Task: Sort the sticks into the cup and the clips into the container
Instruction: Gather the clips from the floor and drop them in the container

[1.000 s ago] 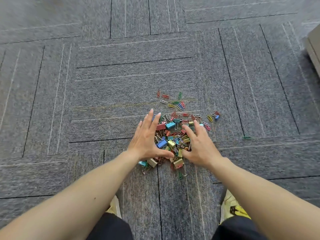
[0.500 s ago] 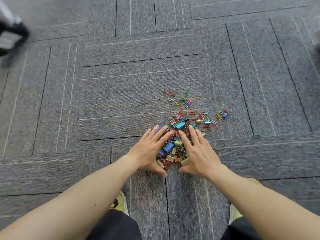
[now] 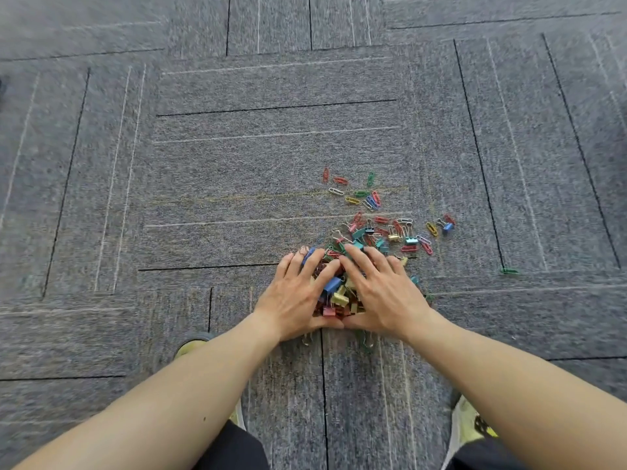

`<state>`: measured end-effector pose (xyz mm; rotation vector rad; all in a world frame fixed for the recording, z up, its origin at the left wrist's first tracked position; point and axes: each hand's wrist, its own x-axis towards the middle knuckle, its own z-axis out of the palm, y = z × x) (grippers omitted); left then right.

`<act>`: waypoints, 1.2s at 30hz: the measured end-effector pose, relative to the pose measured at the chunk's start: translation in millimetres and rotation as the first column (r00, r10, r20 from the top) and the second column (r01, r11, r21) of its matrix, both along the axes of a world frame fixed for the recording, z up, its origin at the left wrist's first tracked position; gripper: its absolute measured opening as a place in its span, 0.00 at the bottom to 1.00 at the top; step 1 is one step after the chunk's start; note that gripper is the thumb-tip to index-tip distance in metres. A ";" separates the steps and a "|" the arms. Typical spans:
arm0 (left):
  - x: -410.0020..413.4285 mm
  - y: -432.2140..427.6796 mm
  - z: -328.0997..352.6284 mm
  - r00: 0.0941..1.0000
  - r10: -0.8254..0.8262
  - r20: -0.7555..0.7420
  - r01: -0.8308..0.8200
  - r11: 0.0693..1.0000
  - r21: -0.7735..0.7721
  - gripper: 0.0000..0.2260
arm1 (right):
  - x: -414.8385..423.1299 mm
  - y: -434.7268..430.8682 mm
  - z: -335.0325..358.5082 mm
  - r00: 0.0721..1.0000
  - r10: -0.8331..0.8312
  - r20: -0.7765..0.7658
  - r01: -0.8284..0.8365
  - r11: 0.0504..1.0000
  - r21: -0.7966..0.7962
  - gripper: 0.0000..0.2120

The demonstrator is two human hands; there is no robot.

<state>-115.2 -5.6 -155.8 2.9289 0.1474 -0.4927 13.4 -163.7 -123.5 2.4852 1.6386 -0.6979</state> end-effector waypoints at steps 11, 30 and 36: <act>22.2 4.0 -9.7 0.952 -0.054 0.300 0.020 0.993 0.117 0.24 | -0.4 -9.1 -31.7 0.990 -0.059 0.129 0.018 0.955 0.297 0.18; 57.5 6.0 26.7 0.935 0.309 0.173 -0.227 0.898 -0.377 0.11 | 43.1 5.6 11.3 0.921 -0.305 -0.242 0.373 0.868 0.327 0.07; 73.1 14.6 63.2 0.915 0.377 0.140 -0.276 0.841 -0.465 0.16 | 47.1 15.3 39.2 0.874 -0.365 -0.320 0.467 0.812 0.349 0.07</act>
